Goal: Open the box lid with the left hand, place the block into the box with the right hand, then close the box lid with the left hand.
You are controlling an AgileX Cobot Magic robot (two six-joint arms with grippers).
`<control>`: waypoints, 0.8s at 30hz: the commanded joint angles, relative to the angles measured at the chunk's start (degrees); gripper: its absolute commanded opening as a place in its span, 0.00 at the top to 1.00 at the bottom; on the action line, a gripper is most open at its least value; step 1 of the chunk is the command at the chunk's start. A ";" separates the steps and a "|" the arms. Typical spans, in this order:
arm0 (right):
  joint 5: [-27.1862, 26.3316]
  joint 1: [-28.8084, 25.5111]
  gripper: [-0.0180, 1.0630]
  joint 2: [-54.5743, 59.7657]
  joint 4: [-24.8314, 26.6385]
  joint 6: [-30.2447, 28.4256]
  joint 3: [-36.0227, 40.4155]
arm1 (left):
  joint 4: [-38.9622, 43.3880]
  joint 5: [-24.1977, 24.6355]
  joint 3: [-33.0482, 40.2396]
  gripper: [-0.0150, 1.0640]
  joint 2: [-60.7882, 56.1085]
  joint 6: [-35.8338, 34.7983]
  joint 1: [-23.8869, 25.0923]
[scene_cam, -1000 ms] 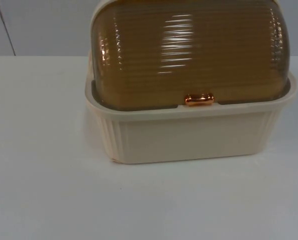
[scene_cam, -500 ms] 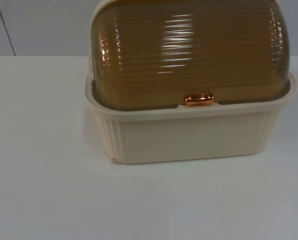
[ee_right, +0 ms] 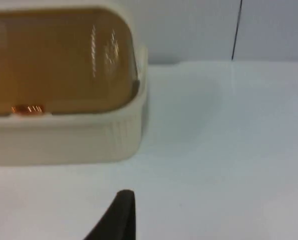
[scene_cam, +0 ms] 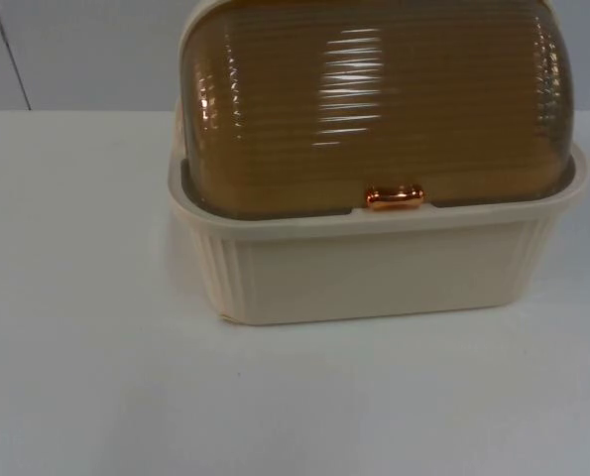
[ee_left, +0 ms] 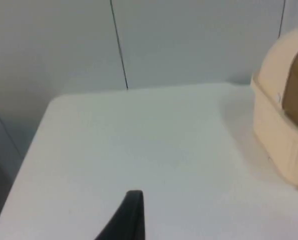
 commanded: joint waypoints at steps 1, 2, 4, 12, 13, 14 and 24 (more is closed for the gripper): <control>-0.32 0.22 0.01 -0.04 -1.26 0.26 4.38 | 0.79 0.28 2.25 0.02 -0.02 -0.48 0.12; -0.32 0.22 0.01 -0.04 -1.26 0.26 4.38 | 0.79 0.28 2.25 0.02 -0.02 -0.48 0.12; -0.72 0.22 0.01 -0.04 -1.36 0.26 6.24 | 0.90 0.03 3.73 0.02 -0.02 -0.48 0.12; -2.14 0.22 0.01 -0.04 -2.50 0.26 7.25 | 1.72 0.06 9.24 0.02 -0.02 -3.28 0.12; -2.14 0.22 0.01 -0.04 -3.23 0.14 7.25 | 2.31 -0.83 10.20 0.02 -0.02 -4.06 0.12; -2.14 0.22 0.01 -0.04 -3.66 0.14 7.25 | 2.76 -2.41 10.84 0.02 -0.02 -4.99 0.12; -2.14 0.22 0.01 -0.04 -5.21 0.14 7.25 | 6.99 -2.68 11.08 0.02 -0.02 -5.39 0.12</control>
